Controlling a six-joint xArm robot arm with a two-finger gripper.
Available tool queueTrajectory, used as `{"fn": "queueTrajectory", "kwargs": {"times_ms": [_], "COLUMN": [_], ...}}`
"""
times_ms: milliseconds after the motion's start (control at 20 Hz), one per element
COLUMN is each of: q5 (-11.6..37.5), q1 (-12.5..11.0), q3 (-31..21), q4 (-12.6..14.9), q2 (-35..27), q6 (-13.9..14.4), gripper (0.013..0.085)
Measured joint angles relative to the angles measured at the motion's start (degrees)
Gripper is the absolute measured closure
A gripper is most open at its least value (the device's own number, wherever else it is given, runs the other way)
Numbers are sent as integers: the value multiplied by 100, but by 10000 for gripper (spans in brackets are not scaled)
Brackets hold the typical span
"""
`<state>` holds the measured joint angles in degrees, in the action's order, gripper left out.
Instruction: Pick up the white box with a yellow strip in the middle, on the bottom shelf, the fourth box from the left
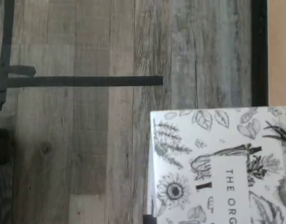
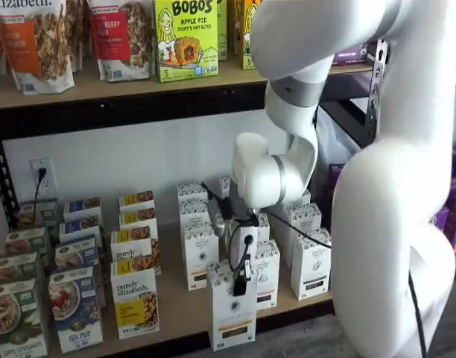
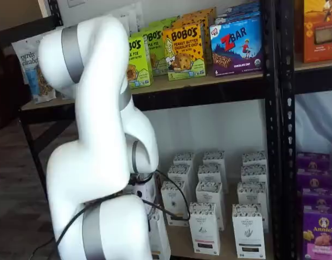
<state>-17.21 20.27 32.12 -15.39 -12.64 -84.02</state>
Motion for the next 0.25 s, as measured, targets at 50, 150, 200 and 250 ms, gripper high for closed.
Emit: {"fn": "queueTrajectory", "kwargs": {"times_ms": [50,150,200,250], "q5": [-23,-70,-96,-124], "q1": [0,-14,-24,-38], "q3": [-49,-138,-166,-204], "q4": [-45,-26,26,110], "q2": [83,234,283,345], "q6": [-39,-27,16,86], "gripper": [450,450,450,450]}}
